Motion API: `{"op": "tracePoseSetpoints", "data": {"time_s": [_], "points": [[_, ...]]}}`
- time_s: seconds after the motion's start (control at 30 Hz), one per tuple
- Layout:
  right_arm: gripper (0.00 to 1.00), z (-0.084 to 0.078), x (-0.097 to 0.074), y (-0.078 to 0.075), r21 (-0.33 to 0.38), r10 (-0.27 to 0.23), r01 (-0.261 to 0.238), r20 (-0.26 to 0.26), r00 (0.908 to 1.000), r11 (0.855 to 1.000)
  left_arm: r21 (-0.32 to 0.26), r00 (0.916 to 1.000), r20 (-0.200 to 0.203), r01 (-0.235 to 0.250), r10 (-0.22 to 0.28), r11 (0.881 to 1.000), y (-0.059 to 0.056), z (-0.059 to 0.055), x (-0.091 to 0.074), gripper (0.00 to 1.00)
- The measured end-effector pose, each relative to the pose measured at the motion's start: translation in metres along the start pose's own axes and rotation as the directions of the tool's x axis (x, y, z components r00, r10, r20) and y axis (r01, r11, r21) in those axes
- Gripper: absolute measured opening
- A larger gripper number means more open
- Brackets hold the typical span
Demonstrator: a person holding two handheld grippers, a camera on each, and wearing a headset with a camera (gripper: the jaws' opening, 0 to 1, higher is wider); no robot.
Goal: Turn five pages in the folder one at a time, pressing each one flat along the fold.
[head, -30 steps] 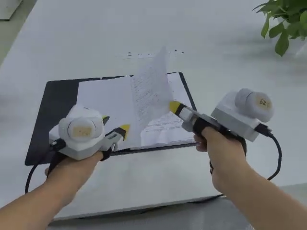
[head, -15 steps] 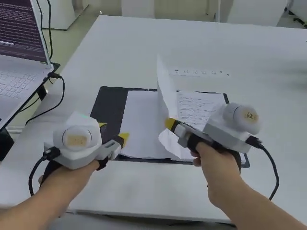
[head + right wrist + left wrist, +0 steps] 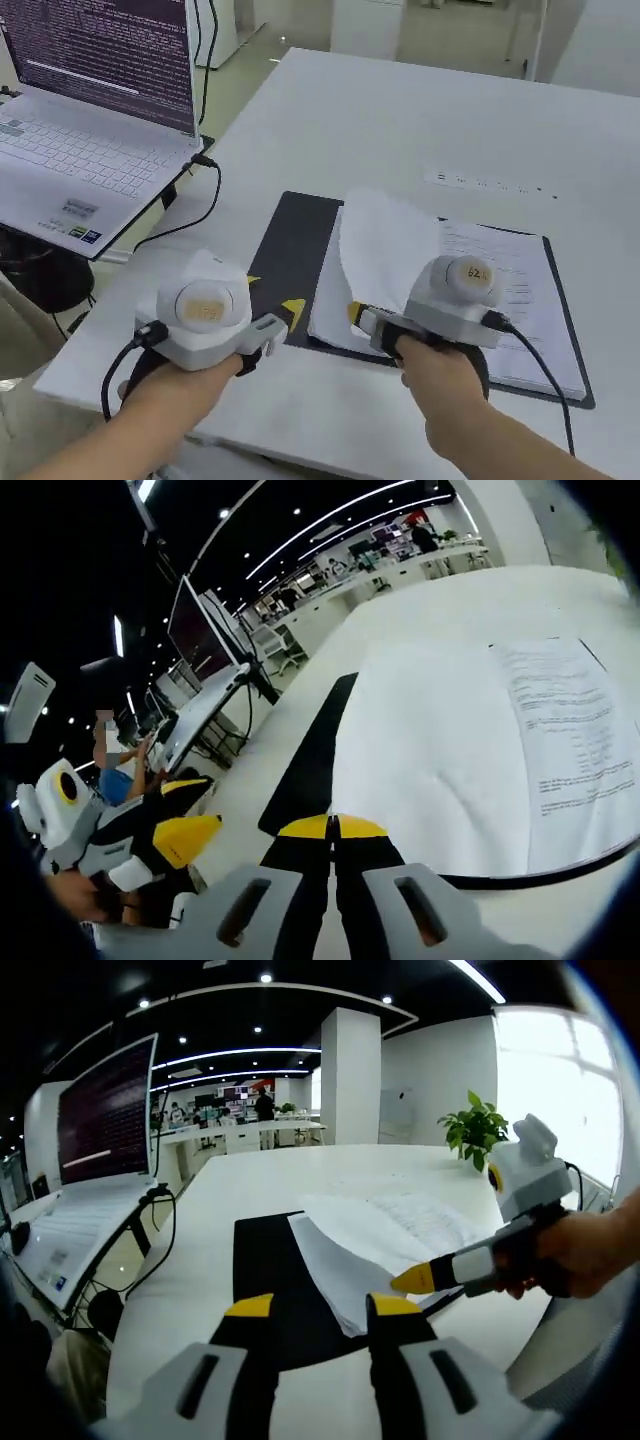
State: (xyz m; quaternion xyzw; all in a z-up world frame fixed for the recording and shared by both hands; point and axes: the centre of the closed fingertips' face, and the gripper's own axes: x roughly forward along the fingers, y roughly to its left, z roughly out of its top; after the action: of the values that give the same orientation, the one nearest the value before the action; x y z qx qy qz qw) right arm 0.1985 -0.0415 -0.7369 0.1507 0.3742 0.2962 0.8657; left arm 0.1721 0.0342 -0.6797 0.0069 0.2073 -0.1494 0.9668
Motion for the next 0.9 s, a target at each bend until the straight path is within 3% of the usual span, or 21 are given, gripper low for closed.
{"op": "tracePoseSetpoints", "data": {"time_s": [0.2,0.4,0.73,0.9], "points": [[0.00,-0.018,0.026,-0.001,-0.037,-0.022,0.019,-0.066,0.9976,0.999,-0.015,0.9998,-0.018,-0.002,0.002,1.000,0.000,-0.008,0.005,0.34],[0.00,-0.026,0.040,-0.006,0.003,-0.031,0.032,-0.098,0.9947,0.999,-0.018,0.9997,-0.025,-0.007,0.007,1.000,0.002,-0.011,0.007,0.33],[0.00,-0.033,0.047,-0.008,0.081,-0.022,0.030,-0.094,0.9953,0.996,-0.041,0.9995,-0.018,-0.027,0.026,0.999,0.007,-0.013,0.006,0.32],[0.01,-0.033,0.046,-0.005,0.097,0.011,-0.005,-0.058,0.9982,0.995,-0.042,0.9992,-0.025,-0.033,0.032,0.999,0.008,-0.014,0.005,0.32]]}}
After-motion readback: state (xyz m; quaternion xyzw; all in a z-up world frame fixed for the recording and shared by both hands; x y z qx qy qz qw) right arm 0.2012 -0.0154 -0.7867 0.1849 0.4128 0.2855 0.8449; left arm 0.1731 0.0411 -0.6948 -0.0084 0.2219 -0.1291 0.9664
